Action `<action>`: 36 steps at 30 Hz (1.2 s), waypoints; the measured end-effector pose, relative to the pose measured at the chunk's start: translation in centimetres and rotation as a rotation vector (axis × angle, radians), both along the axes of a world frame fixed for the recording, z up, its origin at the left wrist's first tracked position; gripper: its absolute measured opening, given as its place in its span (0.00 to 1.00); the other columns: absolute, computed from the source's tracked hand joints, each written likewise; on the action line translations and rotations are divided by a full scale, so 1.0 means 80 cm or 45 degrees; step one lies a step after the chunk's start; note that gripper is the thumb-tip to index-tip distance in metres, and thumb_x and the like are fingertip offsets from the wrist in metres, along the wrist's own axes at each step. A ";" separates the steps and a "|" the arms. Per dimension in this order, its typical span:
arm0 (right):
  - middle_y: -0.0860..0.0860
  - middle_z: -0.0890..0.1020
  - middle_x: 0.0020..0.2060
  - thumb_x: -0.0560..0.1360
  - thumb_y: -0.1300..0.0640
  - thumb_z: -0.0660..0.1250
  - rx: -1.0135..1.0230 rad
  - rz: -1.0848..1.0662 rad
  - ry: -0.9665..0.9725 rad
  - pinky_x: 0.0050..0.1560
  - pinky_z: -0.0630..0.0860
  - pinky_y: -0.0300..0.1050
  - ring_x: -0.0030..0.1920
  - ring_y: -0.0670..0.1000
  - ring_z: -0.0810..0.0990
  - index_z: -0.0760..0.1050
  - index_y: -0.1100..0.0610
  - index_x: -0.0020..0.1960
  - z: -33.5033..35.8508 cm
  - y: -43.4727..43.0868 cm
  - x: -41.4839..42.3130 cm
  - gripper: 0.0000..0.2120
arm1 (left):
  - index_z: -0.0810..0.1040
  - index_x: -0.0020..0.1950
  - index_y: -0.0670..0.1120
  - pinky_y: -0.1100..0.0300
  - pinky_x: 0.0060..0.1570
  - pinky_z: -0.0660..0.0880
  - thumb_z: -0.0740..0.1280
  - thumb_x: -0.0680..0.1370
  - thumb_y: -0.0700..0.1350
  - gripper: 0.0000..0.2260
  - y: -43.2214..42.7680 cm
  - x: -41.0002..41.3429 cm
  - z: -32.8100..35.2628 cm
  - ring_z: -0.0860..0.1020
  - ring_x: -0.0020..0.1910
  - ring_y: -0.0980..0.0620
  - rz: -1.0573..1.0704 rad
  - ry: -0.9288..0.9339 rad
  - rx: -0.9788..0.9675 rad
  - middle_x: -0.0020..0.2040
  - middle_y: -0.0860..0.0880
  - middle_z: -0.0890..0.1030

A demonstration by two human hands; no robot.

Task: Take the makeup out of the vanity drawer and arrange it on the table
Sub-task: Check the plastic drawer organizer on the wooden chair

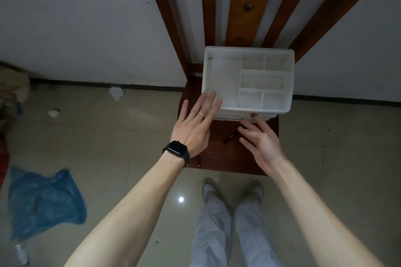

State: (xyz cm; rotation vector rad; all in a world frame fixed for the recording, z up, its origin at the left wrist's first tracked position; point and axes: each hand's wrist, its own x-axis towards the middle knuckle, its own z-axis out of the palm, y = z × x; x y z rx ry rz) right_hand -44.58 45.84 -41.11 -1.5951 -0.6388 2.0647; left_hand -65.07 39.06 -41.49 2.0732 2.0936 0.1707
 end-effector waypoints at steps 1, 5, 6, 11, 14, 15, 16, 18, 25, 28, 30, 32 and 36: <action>0.48 0.85 0.57 0.78 0.63 0.66 0.023 0.102 -0.120 0.56 0.79 0.46 0.59 0.49 0.83 0.74 0.47 0.66 -0.006 -0.004 0.003 0.20 | 0.49 0.82 0.52 0.42 0.77 0.45 0.64 0.75 0.41 0.39 -0.010 0.001 -0.002 0.47 0.81 0.48 0.065 -0.040 0.047 0.82 0.50 0.47; 0.50 0.84 0.57 0.80 0.50 0.67 0.108 0.736 -0.638 0.56 0.78 0.47 0.54 0.50 0.83 0.78 0.47 0.58 -0.049 -0.017 0.011 0.08 | 0.61 0.78 0.58 0.45 0.71 0.65 0.65 0.74 0.40 0.34 -0.077 0.027 -0.039 0.65 0.73 0.44 0.723 -0.398 0.004 0.78 0.47 0.62; 0.51 0.83 0.59 0.80 0.48 0.66 0.180 0.978 -0.756 0.58 0.76 0.47 0.56 0.52 0.82 0.76 0.47 0.63 -0.062 -0.018 0.013 0.13 | 0.63 0.77 0.58 0.45 0.68 0.69 0.65 0.75 0.41 0.32 -0.093 0.035 -0.055 0.68 0.70 0.43 0.875 -0.480 -0.120 0.75 0.46 0.65; 0.59 0.74 0.68 0.82 0.43 0.56 0.434 1.695 -1.054 0.64 0.73 0.54 0.66 0.63 0.75 0.55 0.40 0.79 -0.125 0.004 0.002 0.26 | 0.67 0.72 0.48 0.50 0.58 0.75 0.68 0.78 0.49 0.24 -0.123 0.061 -0.130 0.75 0.62 0.42 1.281 -0.755 -0.621 0.70 0.43 0.68; 0.60 0.72 0.67 0.82 0.38 0.52 0.509 1.663 -1.174 0.62 0.74 0.57 0.64 0.65 0.75 0.60 0.42 0.75 -0.158 0.018 -0.008 0.23 | 0.69 0.68 0.46 0.52 0.51 0.75 0.68 0.78 0.54 0.23 -0.110 0.068 -0.160 0.77 0.58 0.41 1.331 -0.718 -0.655 0.66 0.44 0.71; 0.60 0.73 0.65 0.82 0.38 0.52 0.538 1.621 -1.196 0.60 0.74 0.57 0.61 0.65 0.76 0.63 0.44 0.72 -0.166 0.018 -0.010 0.21 | 0.69 0.66 0.46 0.53 0.48 0.74 0.68 0.78 0.55 0.22 -0.104 0.068 -0.169 0.78 0.56 0.40 1.332 -0.673 -0.641 0.64 0.44 0.71; 0.60 0.73 0.62 0.82 0.39 0.53 0.571 1.576 -1.211 0.56 0.75 0.56 0.59 0.66 0.76 0.64 0.46 0.70 -0.174 0.016 -0.010 0.20 | 0.70 0.64 0.45 0.52 0.47 0.72 0.68 0.78 0.55 0.20 -0.098 0.068 -0.175 0.78 0.54 0.40 1.330 -0.629 -0.620 0.62 0.43 0.72; 0.61 0.74 0.59 0.83 0.43 0.57 0.663 1.502 -1.243 0.50 0.74 0.55 0.55 0.67 0.77 0.65 0.52 0.67 -0.184 0.007 -0.011 0.18 | 0.71 0.61 0.43 0.51 0.47 0.71 0.66 0.80 0.50 0.15 -0.089 0.068 -0.183 0.78 0.53 0.39 1.302 -0.547 -0.604 0.59 0.42 0.74; 0.59 0.74 0.52 0.79 0.54 0.58 0.563 1.491 -1.313 0.45 0.68 0.49 0.52 0.66 0.78 0.68 0.51 0.65 -0.183 -0.034 0.008 0.15 | 0.76 0.58 0.43 0.52 0.50 0.75 0.67 0.78 0.46 0.11 -0.099 0.071 -0.165 0.79 0.54 0.40 1.157 -0.606 -0.795 0.55 0.44 0.81; 0.59 0.76 0.54 0.79 0.50 0.60 0.419 1.364 -1.283 0.46 0.67 0.47 0.54 0.64 0.78 0.71 0.52 0.60 -0.181 -0.035 0.012 0.12 | 0.77 0.56 0.43 0.50 0.51 0.77 0.67 0.76 0.45 0.10 -0.107 0.074 -0.148 0.79 0.52 0.41 1.142 -0.642 -0.810 0.52 0.44 0.82; 0.59 0.78 0.56 0.79 0.46 0.62 0.376 1.307 -1.278 0.47 0.66 0.45 0.56 0.62 0.78 0.74 0.53 0.59 -0.180 -0.034 0.012 0.14 | 0.77 0.54 0.44 0.50 0.50 0.77 0.67 0.76 0.45 0.09 -0.115 0.078 -0.139 0.79 0.51 0.41 1.117 -0.647 -0.801 0.51 0.44 0.82; 0.58 0.79 0.57 0.79 0.48 0.66 0.385 1.301 -1.274 0.47 0.66 0.44 0.57 0.61 0.79 0.75 0.54 0.59 -0.178 -0.035 0.016 0.13 | 0.76 0.53 0.45 0.51 0.49 0.77 0.67 0.75 0.45 0.09 -0.124 0.082 -0.134 0.80 0.50 0.42 1.105 -0.648 -0.795 0.50 0.46 0.81; 0.57 0.78 0.53 0.78 0.59 0.65 0.465 1.291 -1.182 0.49 0.70 0.45 0.54 0.60 0.78 0.73 0.53 0.56 -0.170 -0.041 0.035 0.08 | 0.75 0.52 0.49 0.53 0.46 0.78 0.66 0.75 0.47 0.07 -0.142 0.090 -0.125 0.80 0.47 0.43 1.116 -0.669 -0.784 0.47 0.50 0.81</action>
